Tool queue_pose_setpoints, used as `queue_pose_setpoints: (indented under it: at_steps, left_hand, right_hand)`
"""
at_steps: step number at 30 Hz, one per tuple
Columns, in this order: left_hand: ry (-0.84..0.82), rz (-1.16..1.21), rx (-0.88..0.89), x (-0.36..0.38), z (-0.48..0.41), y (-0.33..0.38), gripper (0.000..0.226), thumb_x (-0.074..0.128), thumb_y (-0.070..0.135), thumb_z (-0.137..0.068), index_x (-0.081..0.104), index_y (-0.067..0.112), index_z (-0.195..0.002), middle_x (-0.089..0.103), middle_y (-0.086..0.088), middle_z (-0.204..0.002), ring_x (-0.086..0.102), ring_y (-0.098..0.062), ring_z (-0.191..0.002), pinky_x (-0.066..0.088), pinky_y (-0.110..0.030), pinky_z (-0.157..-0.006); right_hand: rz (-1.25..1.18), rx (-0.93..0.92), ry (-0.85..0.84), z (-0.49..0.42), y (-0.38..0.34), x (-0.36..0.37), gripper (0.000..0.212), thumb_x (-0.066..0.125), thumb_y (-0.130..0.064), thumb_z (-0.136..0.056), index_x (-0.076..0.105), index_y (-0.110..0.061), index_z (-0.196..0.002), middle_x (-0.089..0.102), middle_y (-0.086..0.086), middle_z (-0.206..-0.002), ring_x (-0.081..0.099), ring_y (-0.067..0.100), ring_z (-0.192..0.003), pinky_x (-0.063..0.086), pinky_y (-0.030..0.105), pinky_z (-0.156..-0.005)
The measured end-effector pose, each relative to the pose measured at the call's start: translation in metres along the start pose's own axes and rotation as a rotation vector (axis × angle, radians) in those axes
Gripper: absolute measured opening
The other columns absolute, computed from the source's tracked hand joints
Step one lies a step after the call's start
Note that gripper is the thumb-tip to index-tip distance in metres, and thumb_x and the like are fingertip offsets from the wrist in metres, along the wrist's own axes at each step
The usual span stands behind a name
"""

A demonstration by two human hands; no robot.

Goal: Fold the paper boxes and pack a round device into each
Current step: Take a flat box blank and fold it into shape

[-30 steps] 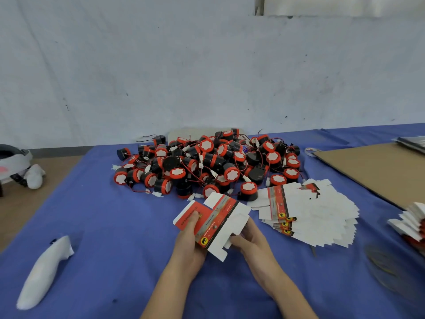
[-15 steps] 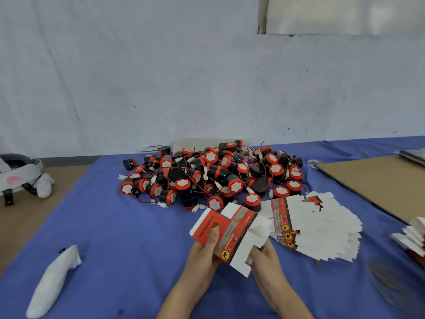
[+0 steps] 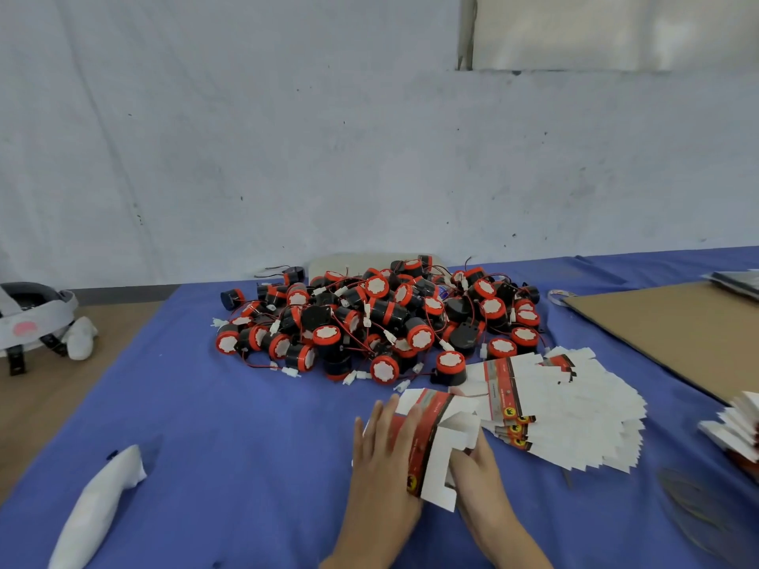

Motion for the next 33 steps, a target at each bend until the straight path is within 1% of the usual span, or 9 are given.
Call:
queue_pose_setpoints:
  at_steps: [4,7,12,16,20,24,28,31,33]
  left_hand:
    - [0.106,-0.107,0.057,-0.012,0.001,0.009,0.111,0.088,0.046,-0.054,0.035,0.013,-0.146,0.046,-0.013,-0.150,0.046,-0.038,-0.136,0.014,-0.049,-0.119]
    - [0.195,-0.073,0.121,-0.022,0.003,0.012,0.110,0.081,0.055,-0.061,0.032,0.005,-0.145,0.035,-0.012,-0.153,0.035,-0.037,-0.140,0.008,-0.047,-0.115]
    - [0.406,0.149,0.135,-0.045,0.007,0.017,0.102,0.060,0.065,-0.075,0.009,0.030,-0.155,0.038,-0.005,-0.147,0.033,-0.022,-0.140,0.013,-0.051,-0.119]
    - [0.245,0.730,-0.115,-0.039,0.011,0.004,0.116,0.083,0.066,-0.064,0.007,0.054,-0.151,0.035,0.024,-0.151,0.035,-0.004,-0.142,0.044,-0.049,-0.109]
    - [0.072,1.216,-0.162,-0.048,-0.008,0.016,0.104,0.090,0.041,-0.070,0.023,0.050,-0.149,0.057,0.004,-0.139,0.061,-0.018,-0.123,0.058,-0.045,-0.090]
    - [-0.066,1.242,-0.186,-0.066,-0.006,0.023,0.089,0.065,0.069,-0.080,0.024,0.037,-0.153,0.064,0.016,-0.130,0.064,-0.008,-0.117,0.056,-0.020,-0.084]
    - [-0.120,1.192,-0.202,-0.074,-0.005,0.022,0.070,0.049,0.065,-0.086,0.033,0.035,-0.148,0.064,0.028,-0.121,0.064,0.002,-0.111,0.052,-0.011,-0.080]
    - [-0.167,1.161,-0.177,-0.076,-0.006,0.021,0.082,0.047,0.080,-0.082,0.024,0.043,-0.152,0.051,0.033,-0.137,0.051,0.007,-0.126,0.046,-0.010,-0.094]
    - [-0.180,1.144,-0.171,-0.075,-0.005,0.018,0.085,0.041,0.086,-0.081,0.022,0.045,-0.154,0.042,0.021,-0.152,0.043,-0.002,-0.137,0.042,-0.026,-0.110]
  right_hand:
    - [0.131,0.014,0.015,0.004,-0.005,-0.003,0.037,0.057,-0.002,-0.098,0.059,-0.024,-0.127,0.073,-0.003,-0.107,0.070,0.009,-0.101,0.057,0.019,-0.067]
    - [0.286,-0.021,-0.072,0.012,-0.023,-0.002,0.046,0.054,0.002,-0.098,0.057,-0.037,-0.122,0.072,-0.017,-0.099,0.064,-0.014,-0.087,0.051,0.007,-0.062]
    - [0.433,-0.090,-0.371,0.030,-0.076,0.015,0.042,0.054,-0.031,-0.102,0.050,-0.066,-0.126,0.057,-0.032,-0.124,0.055,-0.009,-0.112,0.050,0.016,-0.086]
    - [0.467,-0.213,-0.506,0.044,-0.110,0.030,0.044,0.041,-0.065,-0.099,0.043,-0.054,-0.142,0.040,-0.031,-0.148,0.036,-0.014,-0.134,0.034,0.012,-0.103]
    - [0.298,-0.273,-0.480,0.055,-0.119,0.038,0.052,0.040,-0.070,-0.096,0.034,-0.058,-0.147,0.036,-0.035,-0.151,0.030,-0.015,-0.139,0.032,0.001,-0.100]
    - [0.332,-0.370,-0.422,0.056,-0.114,0.043,0.059,0.044,-0.070,-0.095,0.025,-0.058,-0.149,0.029,-0.031,-0.156,0.027,-0.009,-0.144,0.032,0.004,-0.103]
    - [0.384,-0.482,-0.356,0.055,-0.111,0.048,0.059,0.046,-0.062,-0.099,0.023,-0.052,-0.153,0.022,-0.023,-0.160,0.021,-0.002,-0.149,0.031,0.008,-0.108]
    - [0.288,-0.427,-0.315,0.051,-0.112,0.046,0.054,0.044,-0.065,-0.098,0.039,-0.045,-0.148,0.046,-0.012,-0.150,0.043,0.007,-0.140,0.043,0.020,-0.106]
    - [0.154,-0.297,-0.247,0.046,-0.113,0.038,0.048,0.050,-0.074,-0.089,0.060,-0.048,-0.128,0.067,-0.008,-0.127,0.064,0.010,-0.117,0.053,0.021,-0.091]
Point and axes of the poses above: each hand's wrist, its own z-axis away from the middle knuckle, its own x-axis out of the palm, y = z × x, the point moved 8 cm from there along -z, towards the middle knuckle
